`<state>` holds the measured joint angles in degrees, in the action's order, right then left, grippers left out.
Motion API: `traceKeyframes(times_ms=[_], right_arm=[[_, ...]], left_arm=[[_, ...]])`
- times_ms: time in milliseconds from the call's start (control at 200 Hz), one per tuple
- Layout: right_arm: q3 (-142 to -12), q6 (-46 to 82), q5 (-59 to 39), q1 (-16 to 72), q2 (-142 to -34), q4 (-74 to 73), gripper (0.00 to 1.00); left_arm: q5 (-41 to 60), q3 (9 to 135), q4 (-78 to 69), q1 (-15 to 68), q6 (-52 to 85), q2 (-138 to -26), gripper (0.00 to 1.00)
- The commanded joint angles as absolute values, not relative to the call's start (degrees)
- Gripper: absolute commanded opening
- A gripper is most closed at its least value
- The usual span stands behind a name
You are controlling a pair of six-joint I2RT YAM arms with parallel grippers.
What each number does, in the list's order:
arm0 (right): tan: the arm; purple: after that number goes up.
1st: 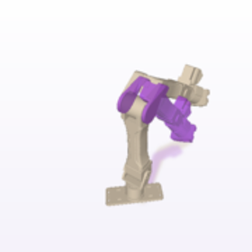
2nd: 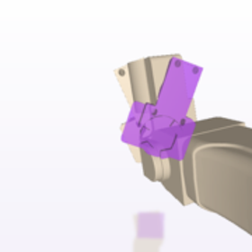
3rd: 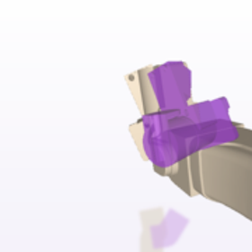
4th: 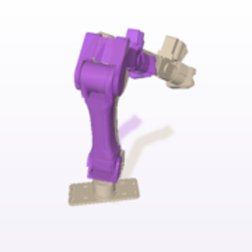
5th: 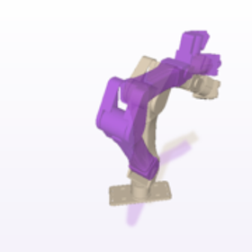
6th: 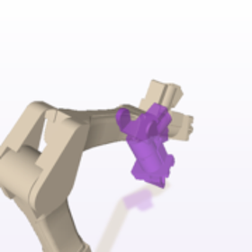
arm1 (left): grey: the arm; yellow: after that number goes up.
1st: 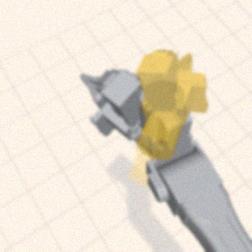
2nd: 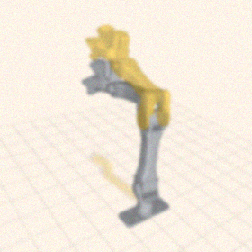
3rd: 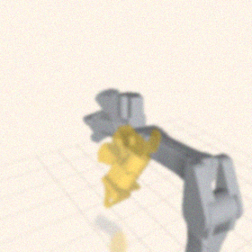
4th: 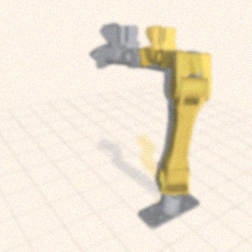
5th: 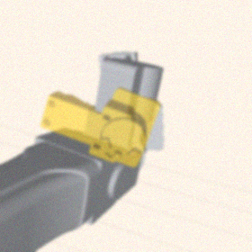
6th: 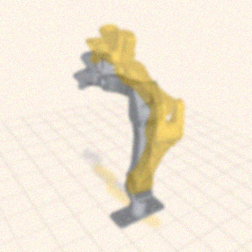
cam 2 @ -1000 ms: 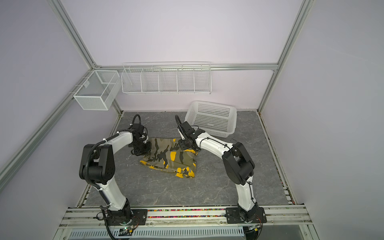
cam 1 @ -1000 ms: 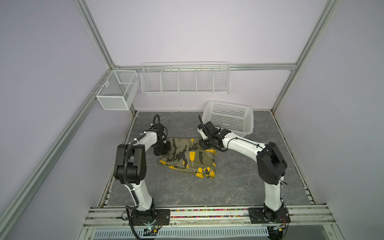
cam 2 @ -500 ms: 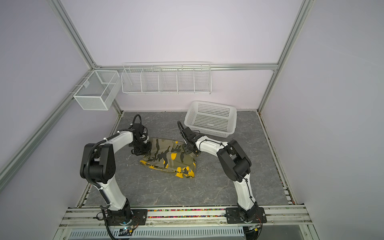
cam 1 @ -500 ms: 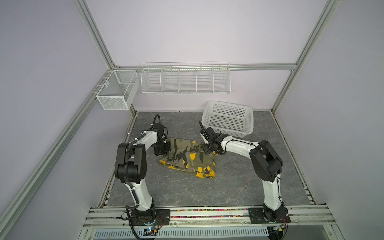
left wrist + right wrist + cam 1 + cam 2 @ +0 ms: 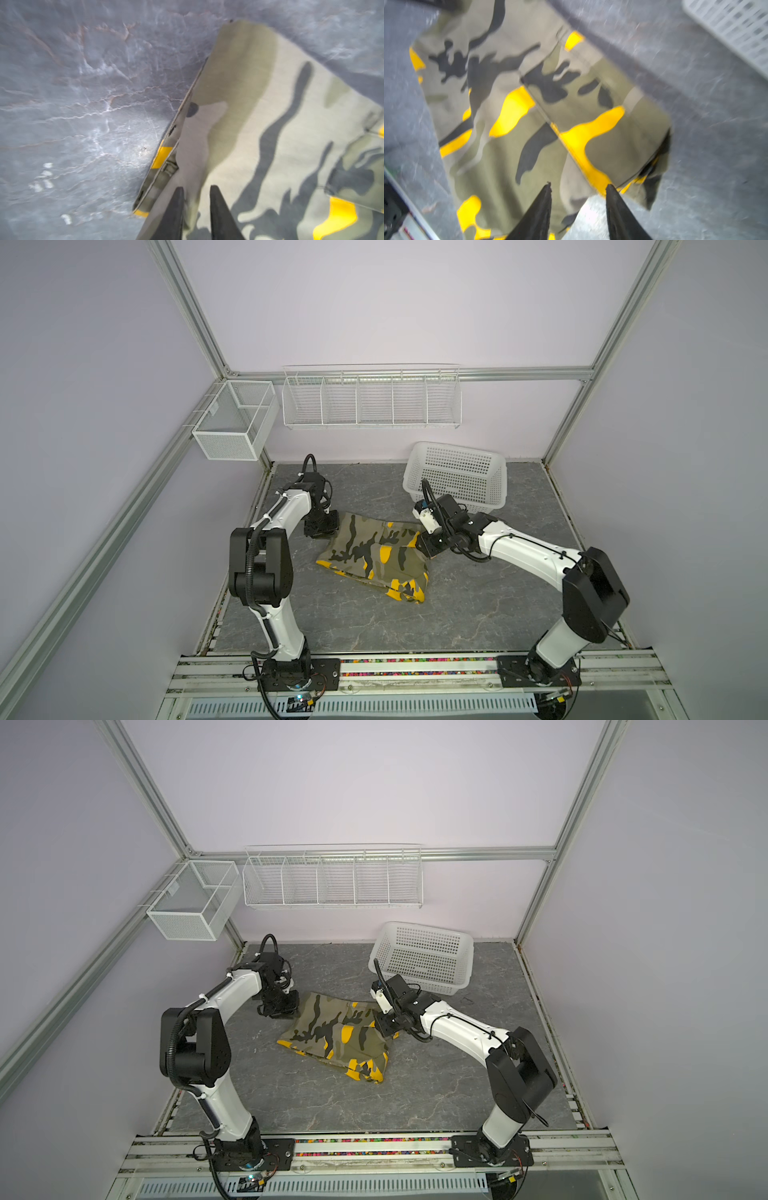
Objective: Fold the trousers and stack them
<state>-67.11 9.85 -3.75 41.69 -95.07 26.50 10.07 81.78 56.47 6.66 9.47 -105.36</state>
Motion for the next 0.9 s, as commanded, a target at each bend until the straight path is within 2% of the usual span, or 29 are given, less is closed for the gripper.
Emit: traceKeyframes(times_ms=[0, 195, 340, 470, 655, 760, 895], right_arm=[[-62.34, 9.58, -5.01, 42.89, -97.72, 25.3, 0.44], [-59.44, 8.76, -3.45, 43.36, -103.97, 24.09, 0.4], [-57.55, 8.25, -2.49, 43.71, -103.33, 24.78, 0.39], [-58.16, 8.17, -2.93, 43.73, -102.41, 25.06, 0.39], [-60.64, 9.43, -4.09, 43.52, -98.11, 25.94, 0.42], [-62.73, 11.23, -4.65, 42.38, -94.17, 25.8, 0.45], [-66.0, 11.61, -3.66, 40.98, -92.54, 24.6, 0.47]], left_arm=[[10.43, 82.34, 60.48, 7.52, 11.64, -100.67, 0.35], [14.4, 75.33, 56.78, 10.7, 17.85, -95.63, 0.37], [14.6, 68.48, 51.55, 11.94, 20.03, -95.36, 0.36], [7.98, 66.25, 49.76, 11.58, 18.28, -98.24, 0.34], [5.51, 67.84, 49.42, 10.72, 16.44, -101.21, 0.35], [6.22, 69.52, 50.68, 10.81, 16.98, -98.93, 0.38], [7.37, 70.44, 52.03, 12.72, 17.28, -93.94, 0.5]])
